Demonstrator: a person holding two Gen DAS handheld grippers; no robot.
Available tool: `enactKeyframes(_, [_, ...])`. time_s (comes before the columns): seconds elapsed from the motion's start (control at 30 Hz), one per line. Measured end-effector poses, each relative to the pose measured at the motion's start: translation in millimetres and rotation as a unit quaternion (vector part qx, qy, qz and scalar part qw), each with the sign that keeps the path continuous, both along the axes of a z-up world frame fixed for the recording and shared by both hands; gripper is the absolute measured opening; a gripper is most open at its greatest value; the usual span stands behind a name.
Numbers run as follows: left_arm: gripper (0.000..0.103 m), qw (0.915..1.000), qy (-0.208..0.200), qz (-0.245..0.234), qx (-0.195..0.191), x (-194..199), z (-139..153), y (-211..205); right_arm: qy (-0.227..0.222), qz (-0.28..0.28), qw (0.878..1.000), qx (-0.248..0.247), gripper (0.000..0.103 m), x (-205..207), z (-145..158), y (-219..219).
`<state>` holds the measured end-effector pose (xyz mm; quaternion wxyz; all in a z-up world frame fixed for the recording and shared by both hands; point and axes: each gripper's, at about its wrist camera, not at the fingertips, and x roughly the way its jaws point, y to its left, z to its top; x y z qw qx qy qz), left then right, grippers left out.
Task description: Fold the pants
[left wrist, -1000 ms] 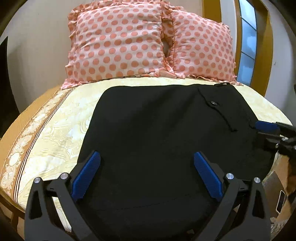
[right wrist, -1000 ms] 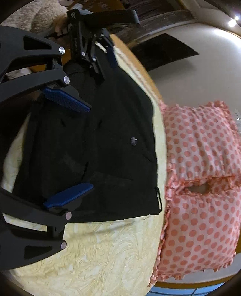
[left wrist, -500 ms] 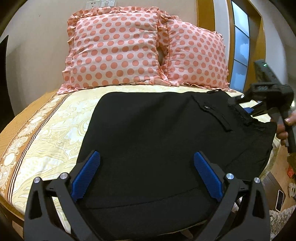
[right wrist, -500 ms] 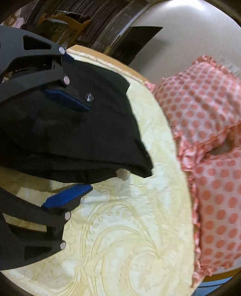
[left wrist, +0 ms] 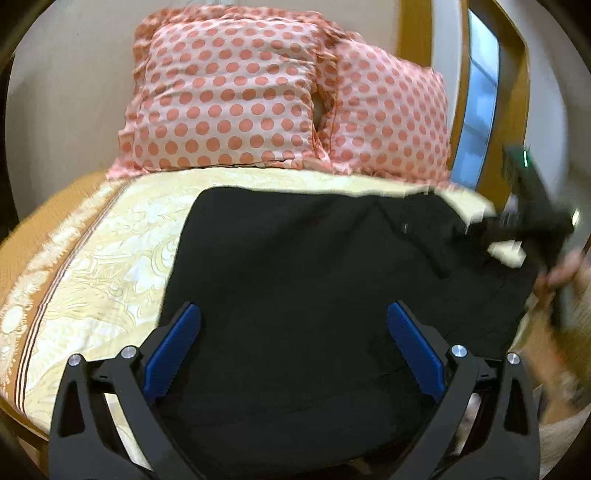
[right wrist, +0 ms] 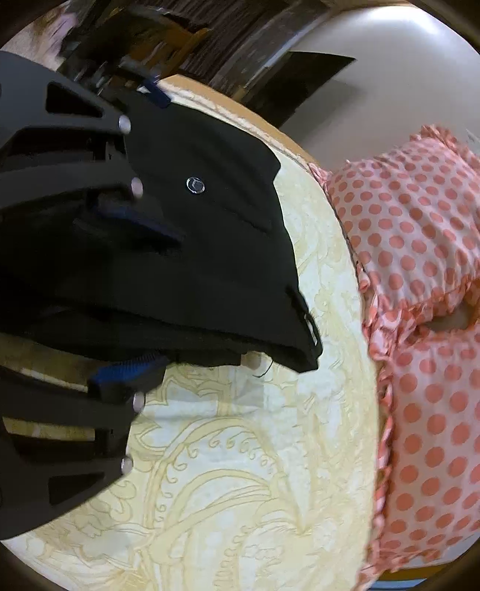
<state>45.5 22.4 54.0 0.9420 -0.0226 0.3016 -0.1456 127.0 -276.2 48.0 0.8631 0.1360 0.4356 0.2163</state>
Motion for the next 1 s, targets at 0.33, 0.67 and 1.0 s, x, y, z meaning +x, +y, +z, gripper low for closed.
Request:
enactKeyframes(0.33, [0.070, 0.9839, 0.142, 0.044, -0.098, 103.7, 26.2, 65.9, -0.040, 0.017, 0.999, 0.011, 0.026, -9.6, 7.6, 0.6])
enactKeyframes(0.67, [0.048, 0.9730, 0.222, 0.018, -0.062, 145.7, -2.7, 46.4, -0.006, 0.011, 0.999, 0.029, 0.034, 2.7, -4.4, -7.4])
enactKeyframes(1.0, [0.008, 0.9849, 0.173, 0.009, -0.009, 139.7, 27.6, 25.7, -0.042, 0.028, 0.997, 0.051, 0.024, 4.3, 13.8, -9.6])
